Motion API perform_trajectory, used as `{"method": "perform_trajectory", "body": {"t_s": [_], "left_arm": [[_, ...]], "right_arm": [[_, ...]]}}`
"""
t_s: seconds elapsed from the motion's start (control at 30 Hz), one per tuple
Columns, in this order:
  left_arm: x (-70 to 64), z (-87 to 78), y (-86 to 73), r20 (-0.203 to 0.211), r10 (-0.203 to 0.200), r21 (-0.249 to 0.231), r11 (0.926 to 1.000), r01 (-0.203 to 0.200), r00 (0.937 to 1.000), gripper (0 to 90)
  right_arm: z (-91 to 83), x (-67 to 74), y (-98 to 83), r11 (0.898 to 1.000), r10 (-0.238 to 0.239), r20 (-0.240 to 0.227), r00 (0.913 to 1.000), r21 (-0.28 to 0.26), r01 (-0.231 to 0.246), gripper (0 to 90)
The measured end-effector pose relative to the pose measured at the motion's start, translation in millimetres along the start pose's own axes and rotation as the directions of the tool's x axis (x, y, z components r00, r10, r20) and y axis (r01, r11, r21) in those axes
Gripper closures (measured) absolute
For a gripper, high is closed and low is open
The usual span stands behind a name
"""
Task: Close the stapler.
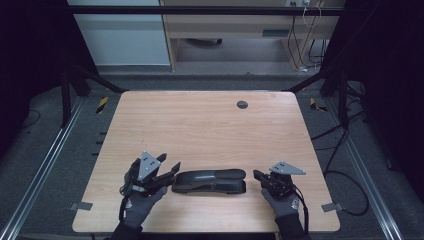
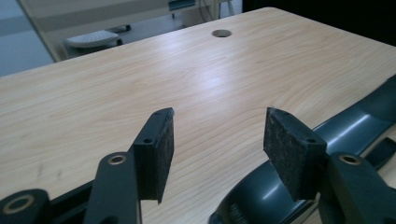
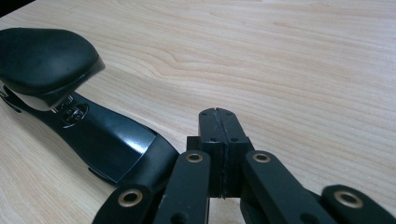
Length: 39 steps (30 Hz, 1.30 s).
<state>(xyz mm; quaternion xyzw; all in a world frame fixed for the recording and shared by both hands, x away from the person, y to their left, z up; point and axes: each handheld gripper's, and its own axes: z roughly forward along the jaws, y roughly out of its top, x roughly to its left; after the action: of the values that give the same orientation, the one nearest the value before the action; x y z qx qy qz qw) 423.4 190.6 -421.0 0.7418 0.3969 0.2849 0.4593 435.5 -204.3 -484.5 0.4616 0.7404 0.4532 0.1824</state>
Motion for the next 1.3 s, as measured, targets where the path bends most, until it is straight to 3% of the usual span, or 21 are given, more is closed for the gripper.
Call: {"method": "perform_trajectory", "body": {"t_s": [0.3,0.5,0.7,0.97,1.3], "left_arm": [[28.9,-10.5,-27.4,-0.101,-0.023,0.045,0.9986,0.028,0.9947,44.6],[42.0,-14.8,-41.7,-0.143,-0.053,0.055,0.9966,0.061,0.9883,46.3],[48.5,-13.5,-50.7,-0.174,-0.057,0.079,0.9944,0.071,0.9832,48.0],[54.9,-13.5,-59.7,-0.216,-0.057,0.092,0.9927,0.078,0.9748,48.3],[57.6,-10.8,-67.5,-0.229,-0.060,0.116,0.9894,0.088,0.9715,48.4]], "right_arm": [[-4.8,-5.0,10.2,1.000,0.004,-0.015,0.9999,-0.021,-0.004,90.0],[-8.1,-3.0,19.9,0.999,-0.010,-0.036,0.9993,-0.040,0.009,90.0],[-12.1,4.5,28.6,0.998,-0.007,-0.065,0.9978,-0.065,0.003,90.0],[-14.7,18.7,39.4,0.996,-0.042,-0.110,0.9930,-0.083,0.033,90.0],[-13.5,35.9,44.6,0.994,-0.070,-0.152,0.9859,-0.088,0.057,90.0]]}}
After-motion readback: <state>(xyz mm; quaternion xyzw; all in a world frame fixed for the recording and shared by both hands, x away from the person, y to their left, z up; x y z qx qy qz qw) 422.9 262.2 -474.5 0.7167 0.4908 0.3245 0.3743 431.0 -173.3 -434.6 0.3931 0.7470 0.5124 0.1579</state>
